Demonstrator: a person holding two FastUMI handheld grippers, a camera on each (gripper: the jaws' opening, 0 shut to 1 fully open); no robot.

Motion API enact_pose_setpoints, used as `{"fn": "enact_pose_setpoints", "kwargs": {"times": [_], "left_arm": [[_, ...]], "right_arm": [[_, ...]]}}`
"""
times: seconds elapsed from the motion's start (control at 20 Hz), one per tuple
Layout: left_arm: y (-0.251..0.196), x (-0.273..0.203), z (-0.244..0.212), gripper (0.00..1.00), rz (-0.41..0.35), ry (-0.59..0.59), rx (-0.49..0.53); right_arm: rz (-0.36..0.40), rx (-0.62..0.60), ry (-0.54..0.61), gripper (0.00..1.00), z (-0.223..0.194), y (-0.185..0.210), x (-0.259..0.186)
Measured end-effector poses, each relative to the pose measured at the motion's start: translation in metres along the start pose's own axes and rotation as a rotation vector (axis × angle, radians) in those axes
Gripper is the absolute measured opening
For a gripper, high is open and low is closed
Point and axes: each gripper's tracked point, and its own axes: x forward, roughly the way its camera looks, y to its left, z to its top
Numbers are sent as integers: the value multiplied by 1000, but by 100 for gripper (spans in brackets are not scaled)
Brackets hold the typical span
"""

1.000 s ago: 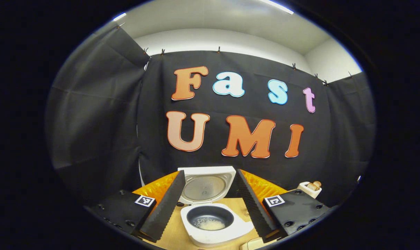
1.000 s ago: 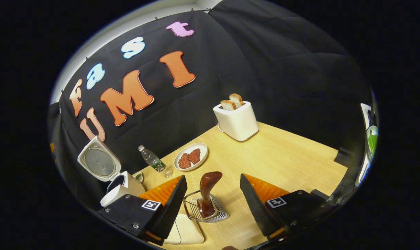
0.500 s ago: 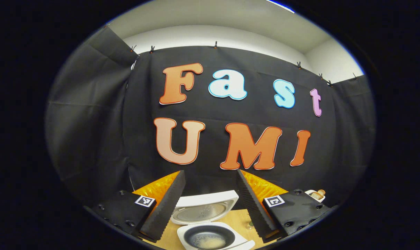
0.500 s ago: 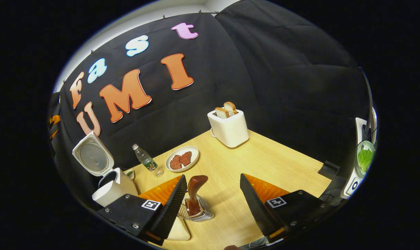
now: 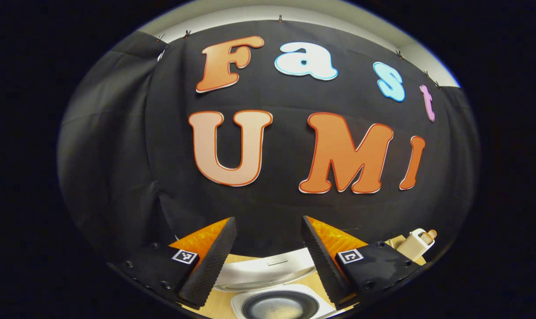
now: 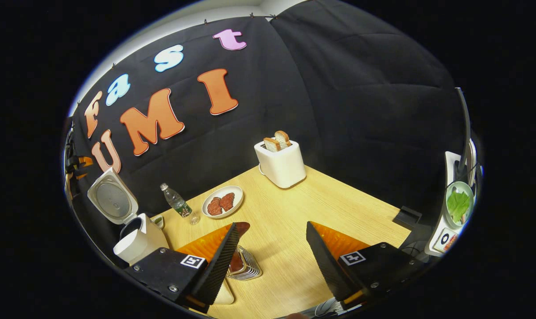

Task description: Close the left gripper, press the button to open the rice cooker; take a wooden spoon from the chopstick holder with the right hand, scoop a spoonful of rice and pour it into the rice cooker, then put the wooden spoon back into the chopstick holder.

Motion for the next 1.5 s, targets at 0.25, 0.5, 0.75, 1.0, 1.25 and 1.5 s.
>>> {"fn": "enact_pose_setpoints", "kwargs": {"times": [0.25,0.5,0.75,1.0,1.25,1.5], "left_arm": [[10,19,-43,99,19,114,-30],[6,-2,-53,100,-7,109,-25],[-12,-54,-82,100,-90,164,-52],[-43,-108,-161,100,-158,228,-73],[-63,-130,-251,100,-110,292,14],[-62,-120,-278,100,-68,302,29]], "right_arm": [[-7,5,1,95,2,0,-3],[37,-39,-18,95,6,30,-15],[125,-163,-110,95,38,69,-42],[228,-175,-94,95,23,100,-54],[228,-150,-11,95,-11,94,-59],[186,-157,-1,95,-18,76,-64]]}}
